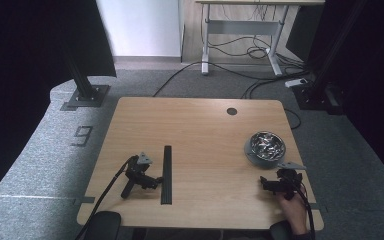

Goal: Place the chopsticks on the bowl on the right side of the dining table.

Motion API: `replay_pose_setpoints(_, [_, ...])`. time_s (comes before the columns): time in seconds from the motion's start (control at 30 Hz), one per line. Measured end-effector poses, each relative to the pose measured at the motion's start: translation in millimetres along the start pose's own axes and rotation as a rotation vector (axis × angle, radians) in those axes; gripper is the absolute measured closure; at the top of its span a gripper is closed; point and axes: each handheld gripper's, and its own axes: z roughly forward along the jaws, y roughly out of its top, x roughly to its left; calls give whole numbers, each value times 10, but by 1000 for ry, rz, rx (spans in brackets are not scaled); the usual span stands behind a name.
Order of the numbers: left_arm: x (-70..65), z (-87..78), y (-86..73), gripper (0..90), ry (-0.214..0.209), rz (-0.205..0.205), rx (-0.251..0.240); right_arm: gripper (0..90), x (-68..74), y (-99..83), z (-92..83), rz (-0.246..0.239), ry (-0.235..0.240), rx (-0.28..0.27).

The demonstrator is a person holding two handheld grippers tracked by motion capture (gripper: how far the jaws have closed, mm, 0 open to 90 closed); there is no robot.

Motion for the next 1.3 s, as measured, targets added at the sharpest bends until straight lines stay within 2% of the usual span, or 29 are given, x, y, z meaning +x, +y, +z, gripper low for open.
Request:
replay_pose_setpoints(0.97, [2, -1, 1, 0, 0, 2, 2, 0, 3, 25, 9, -8, 9, 12])
replay_pose_setpoints(1.07, [3, -1, 1, 0, -1, 2, 1, 0, 36, 64, -4, -25, 14, 26])
replay_pose_setpoints(1.17, [2, -1, 1, 0, 0, 2, 2, 0, 96, 101, -37, -51, 14, 0])
replay_pose_setpoints(1.3, [1, 0, 0, 0, 0, 1, 0, 0, 195, 174, -73, -65, 49, -22])
